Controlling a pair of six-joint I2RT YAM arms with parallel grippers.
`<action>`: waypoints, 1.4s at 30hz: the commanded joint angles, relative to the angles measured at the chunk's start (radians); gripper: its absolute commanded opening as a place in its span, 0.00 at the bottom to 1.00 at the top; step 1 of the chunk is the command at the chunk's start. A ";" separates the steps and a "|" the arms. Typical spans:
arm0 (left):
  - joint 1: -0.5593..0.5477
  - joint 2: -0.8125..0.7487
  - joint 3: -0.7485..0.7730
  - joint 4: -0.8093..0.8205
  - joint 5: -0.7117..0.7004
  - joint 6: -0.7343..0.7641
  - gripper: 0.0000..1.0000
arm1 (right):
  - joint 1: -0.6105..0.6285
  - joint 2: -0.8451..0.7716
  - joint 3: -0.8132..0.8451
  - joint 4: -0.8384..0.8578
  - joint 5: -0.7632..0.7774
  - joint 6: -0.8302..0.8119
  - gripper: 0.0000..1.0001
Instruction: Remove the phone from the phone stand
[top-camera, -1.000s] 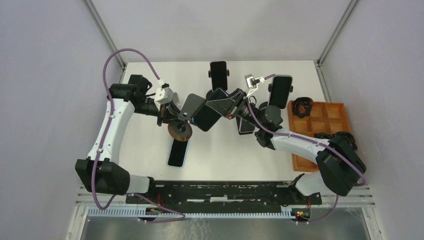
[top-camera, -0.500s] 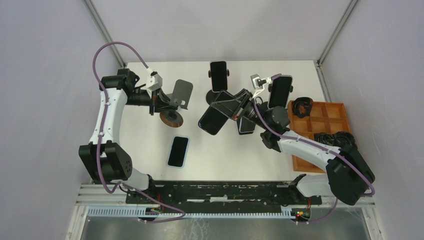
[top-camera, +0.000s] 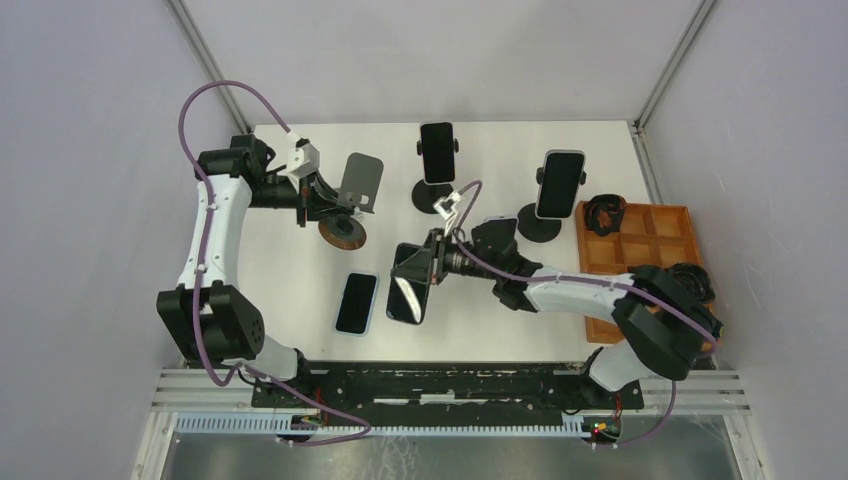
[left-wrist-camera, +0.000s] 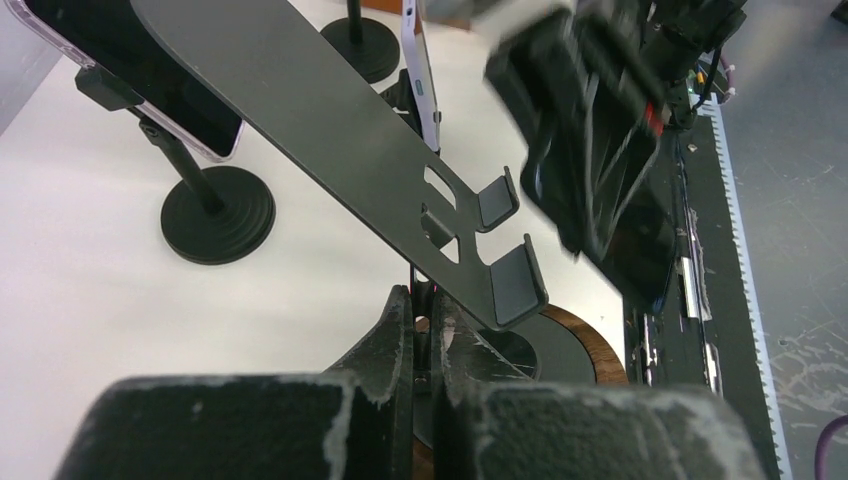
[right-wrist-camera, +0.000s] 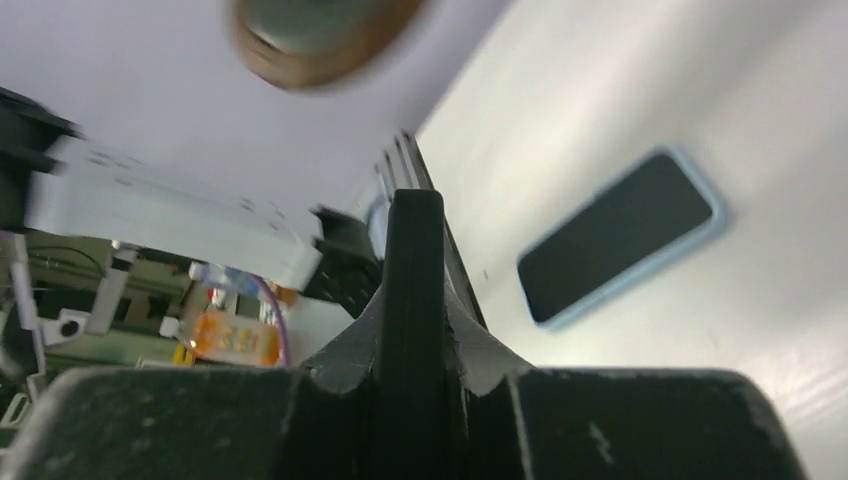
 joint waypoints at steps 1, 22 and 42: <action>0.002 -0.043 0.030 -0.001 0.077 0.026 0.02 | 0.063 0.141 0.018 -0.031 0.013 0.002 0.00; 0.003 -0.129 -0.022 -0.001 0.071 0.036 0.02 | 0.094 0.546 0.237 -0.185 0.253 0.000 0.41; 0.002 -0.118 -0.024 0.000 0.103 0.050 0.02 | 0.108 0.284 0.141 -0.617 0.463 -0.243 0.98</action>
